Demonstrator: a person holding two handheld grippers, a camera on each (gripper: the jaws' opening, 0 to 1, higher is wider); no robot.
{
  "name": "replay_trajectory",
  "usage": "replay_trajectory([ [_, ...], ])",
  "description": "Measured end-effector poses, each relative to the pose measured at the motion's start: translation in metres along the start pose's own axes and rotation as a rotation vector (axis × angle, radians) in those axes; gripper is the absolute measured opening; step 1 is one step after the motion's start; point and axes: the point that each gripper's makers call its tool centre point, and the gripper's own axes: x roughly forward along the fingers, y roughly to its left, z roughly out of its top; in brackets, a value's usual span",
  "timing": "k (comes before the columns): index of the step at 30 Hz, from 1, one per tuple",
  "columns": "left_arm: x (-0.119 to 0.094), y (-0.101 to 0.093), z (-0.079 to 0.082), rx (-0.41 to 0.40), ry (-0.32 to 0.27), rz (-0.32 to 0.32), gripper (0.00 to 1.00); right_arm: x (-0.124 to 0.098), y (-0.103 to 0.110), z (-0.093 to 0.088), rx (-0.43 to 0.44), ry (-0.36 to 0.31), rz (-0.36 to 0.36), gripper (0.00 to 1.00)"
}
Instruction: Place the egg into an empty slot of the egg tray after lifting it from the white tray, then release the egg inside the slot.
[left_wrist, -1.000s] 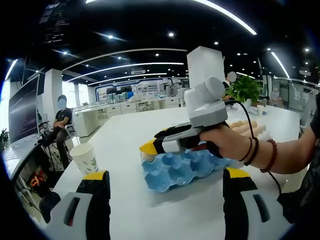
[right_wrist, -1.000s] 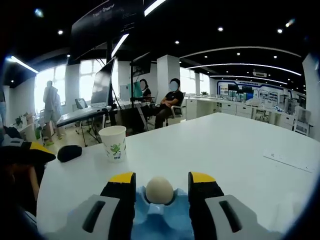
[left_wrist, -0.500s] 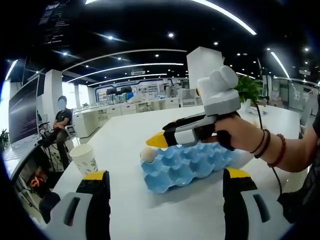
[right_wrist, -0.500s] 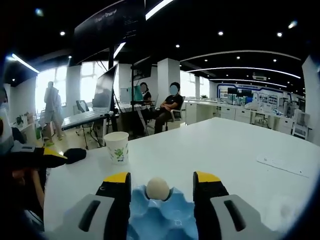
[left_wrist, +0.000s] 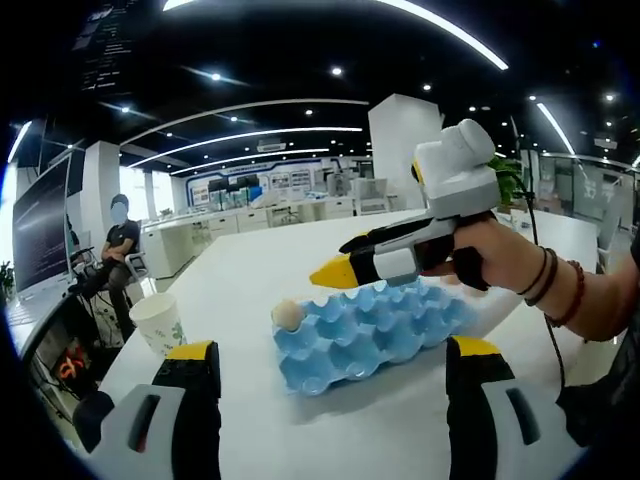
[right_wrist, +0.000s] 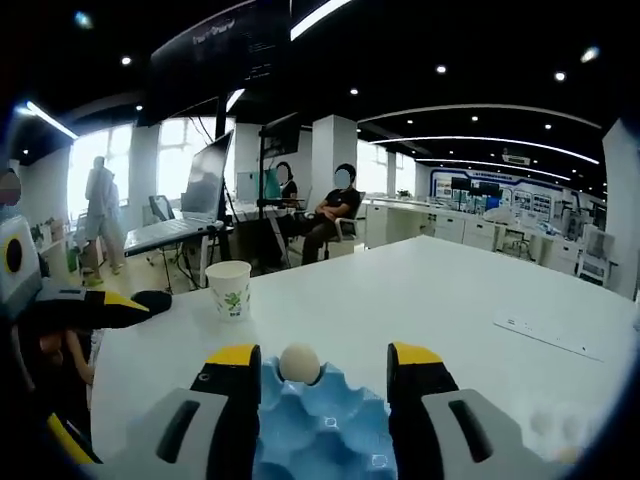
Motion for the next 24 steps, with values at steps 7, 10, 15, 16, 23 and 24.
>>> replay_trajectory([
  [7, 0.000, -0.004, 0.001, 0.006, -0.003, -0.007, 0.96, -0.009, -0.005, 0.000, -0.007, 0.008, -0.020, 0.53],
  [10, 0.001, -0.005, 0.000, 0.006, -0.001, -0.010, 0.95, -0.015, -0.009, 0.001, -0.015, 0.005, -0.033, 0.53],
  [15, 0.002, -0.009, -0.001, 0.009, 0.000, -0.019, 0.95, -0.025, -0.013, 0.004, -0.015, -0.011, -0.043, 0.53],
  [16, 0.002, -0.009, -0.001, 0.009, 0.000, -0.019, 0.95, -0.027, -0.014, 0.004, -0.015, -0.011, -0.047, 0.53],
  [23, 0.003, -0.016, -0.001, 0.012, -0.004, -0.035, 0.95, -0.048, -0.021, -0.005, -0.007, -0.016, -0.072, 0.53],
  [24, 0.004, -0.017, -0.002, 0.012, -0.003, -0.037, 0.95, -0.051, -0.022, -0.006, -0.001, -0.014, -0.073, 0.53],
])
